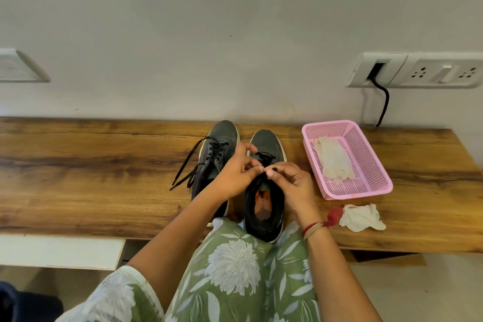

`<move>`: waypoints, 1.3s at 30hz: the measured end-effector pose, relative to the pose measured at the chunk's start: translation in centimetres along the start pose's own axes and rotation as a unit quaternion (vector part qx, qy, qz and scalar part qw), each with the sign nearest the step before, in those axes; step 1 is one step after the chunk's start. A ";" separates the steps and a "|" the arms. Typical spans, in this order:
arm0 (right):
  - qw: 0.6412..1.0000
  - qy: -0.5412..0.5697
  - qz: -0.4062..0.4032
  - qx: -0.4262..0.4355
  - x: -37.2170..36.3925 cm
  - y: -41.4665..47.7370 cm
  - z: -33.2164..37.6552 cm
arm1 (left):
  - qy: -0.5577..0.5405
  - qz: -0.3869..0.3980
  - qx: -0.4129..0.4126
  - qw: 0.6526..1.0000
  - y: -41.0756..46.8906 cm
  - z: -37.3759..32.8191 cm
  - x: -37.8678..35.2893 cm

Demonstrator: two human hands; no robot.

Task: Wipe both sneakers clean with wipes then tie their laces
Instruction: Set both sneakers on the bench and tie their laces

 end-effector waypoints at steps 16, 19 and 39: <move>0.934 -0.281 -0.158 0.154 0.3 -0.9 3.1 | -0.081 0.038 0.064 0.994 0.0 0.2 -0.1; 0.942 -0.254 -0.172 0.135 0.7 -0.9 2.6 | -0.044 0.078 0.048 0.995 0.8 -0.5 -0.2; 0.982 -0.075 -0.154 -0.079 3.9 -1.3 -1.1 | 0.558 -0.154 -0.080 0.812 -1.5 -1.7 1.8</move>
Point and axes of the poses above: each hand's wrist, its own y-axis towards the middle knuckle, its own x-axis out of the back of the hand, z = x × y, the point moved 8 cm from there along y, towards the middle knuckle, and after that the axes turned 12 degrees about x, right-handed, at the moved point
